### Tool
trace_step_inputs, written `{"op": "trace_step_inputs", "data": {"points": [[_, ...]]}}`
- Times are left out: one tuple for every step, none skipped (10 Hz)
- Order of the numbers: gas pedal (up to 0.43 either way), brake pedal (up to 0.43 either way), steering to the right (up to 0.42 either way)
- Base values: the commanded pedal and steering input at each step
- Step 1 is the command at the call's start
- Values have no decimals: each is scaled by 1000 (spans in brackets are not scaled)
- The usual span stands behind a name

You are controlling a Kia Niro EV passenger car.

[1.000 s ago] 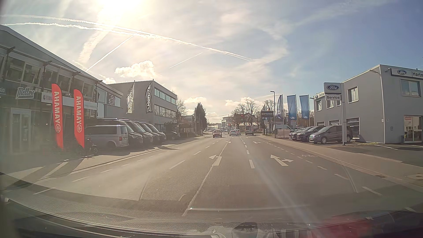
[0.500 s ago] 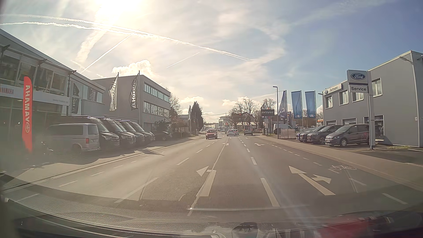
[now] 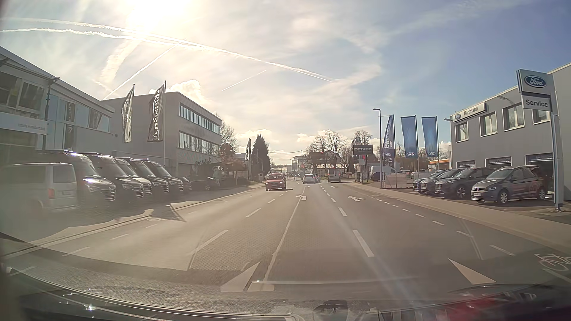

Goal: Follow the waypoints while adhering to traffic rules and regulations

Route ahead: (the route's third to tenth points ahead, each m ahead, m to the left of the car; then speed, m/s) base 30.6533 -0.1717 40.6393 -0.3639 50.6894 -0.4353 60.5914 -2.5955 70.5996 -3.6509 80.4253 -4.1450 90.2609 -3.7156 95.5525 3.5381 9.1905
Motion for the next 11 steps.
{"op": "trace_step_inputs", "data": {"points": [[79, 0, 7], [79, 0, 7], [87, 0, 6], [87, 0, 4], [87, 0, 4], [87, 0, 3], [87, 0, 3], [87, 0, 3], [87, 0, 3], [79, 0, 2], [79, 0, 1]]}}
